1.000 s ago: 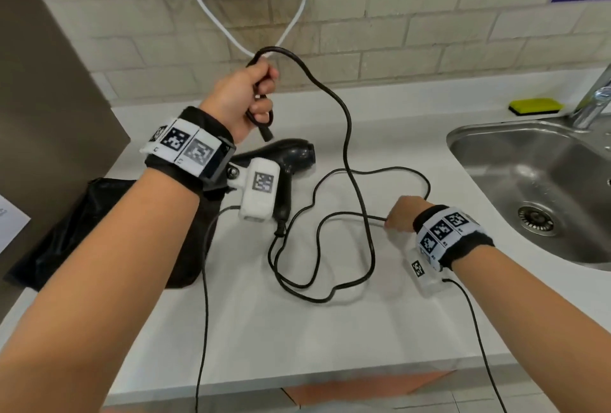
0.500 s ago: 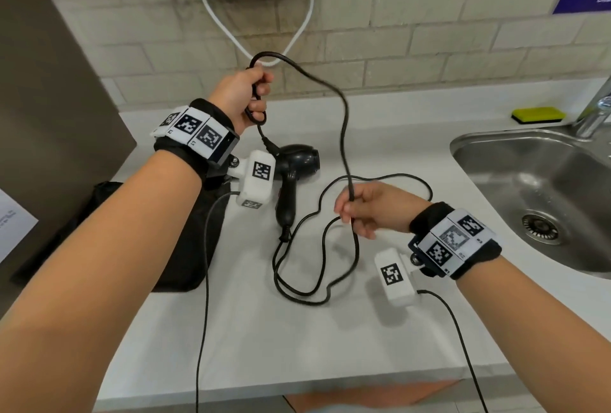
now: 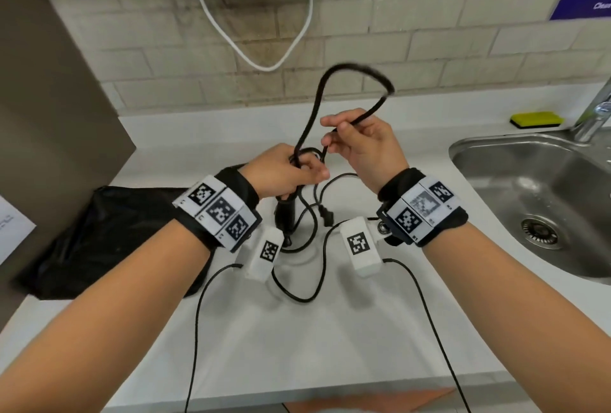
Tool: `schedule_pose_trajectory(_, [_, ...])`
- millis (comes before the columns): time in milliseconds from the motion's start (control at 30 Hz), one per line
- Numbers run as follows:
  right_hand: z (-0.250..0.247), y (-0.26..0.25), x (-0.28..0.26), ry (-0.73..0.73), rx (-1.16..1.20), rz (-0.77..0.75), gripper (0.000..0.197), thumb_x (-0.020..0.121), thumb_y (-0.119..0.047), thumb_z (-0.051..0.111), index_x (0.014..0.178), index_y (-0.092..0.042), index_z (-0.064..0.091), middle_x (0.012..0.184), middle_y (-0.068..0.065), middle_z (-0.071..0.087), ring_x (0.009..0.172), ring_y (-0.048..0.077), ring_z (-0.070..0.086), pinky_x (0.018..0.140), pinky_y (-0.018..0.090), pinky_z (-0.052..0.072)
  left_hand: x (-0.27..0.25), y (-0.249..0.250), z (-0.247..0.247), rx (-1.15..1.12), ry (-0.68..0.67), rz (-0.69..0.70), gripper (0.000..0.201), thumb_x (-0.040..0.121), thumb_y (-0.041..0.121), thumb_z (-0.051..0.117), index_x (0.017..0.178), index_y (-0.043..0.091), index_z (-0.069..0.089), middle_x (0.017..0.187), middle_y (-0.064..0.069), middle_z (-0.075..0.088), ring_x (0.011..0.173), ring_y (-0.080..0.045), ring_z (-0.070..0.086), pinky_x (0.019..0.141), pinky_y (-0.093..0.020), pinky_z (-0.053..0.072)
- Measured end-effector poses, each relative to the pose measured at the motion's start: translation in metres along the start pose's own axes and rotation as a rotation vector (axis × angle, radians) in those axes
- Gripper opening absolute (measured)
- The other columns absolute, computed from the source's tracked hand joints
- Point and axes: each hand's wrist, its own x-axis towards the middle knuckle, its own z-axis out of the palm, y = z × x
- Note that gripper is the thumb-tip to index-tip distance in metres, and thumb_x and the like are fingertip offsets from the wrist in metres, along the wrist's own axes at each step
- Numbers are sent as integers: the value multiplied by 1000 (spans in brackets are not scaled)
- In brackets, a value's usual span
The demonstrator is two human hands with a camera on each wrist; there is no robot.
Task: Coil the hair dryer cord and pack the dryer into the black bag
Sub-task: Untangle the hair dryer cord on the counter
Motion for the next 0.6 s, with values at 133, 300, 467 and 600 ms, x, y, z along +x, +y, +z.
schedule_pose_trajectory(133, [-6,5,1,42,12,-2,23,92,6,39,84,-5,58,79,-2,71,61,10,64,59,19,52,17,-7,7,-131,225,-22,14,85,22,66,82,14,55,54,8,43,35,0,39,38,-13,34])
schedule_pose_trajectory(300, [-10,5,1,37,61,22,24,92,6,38,85,-5,58,78,-2,72,61,10,64,58,19,51,35,-9,18,-77,96,-70,13,85,30,63,86,17,59,59,1,45,37,-6,38,37,-16,33])
schedule_pose_trajectory(467, [-27,5,0,125,-344,2,21,88,9,47,101,1,61,84,-5,66,64,-2,59,58,15,46,52,-5,19,-78,98,-70,21,92,21,55,71,16,53,58,-3,40,34,-7,33,35,-18,31])
schedule_pose_trajectory(600, [-57,17,-5,3,-1030,298,35,90,-13,54,125,-14,53,125,4,56,102,15,57,90,26,43,73,-1,8,-99,185,-38,17,93,21,54,78,13,55,58,-1,39,32,-8,34,35,-19,32])
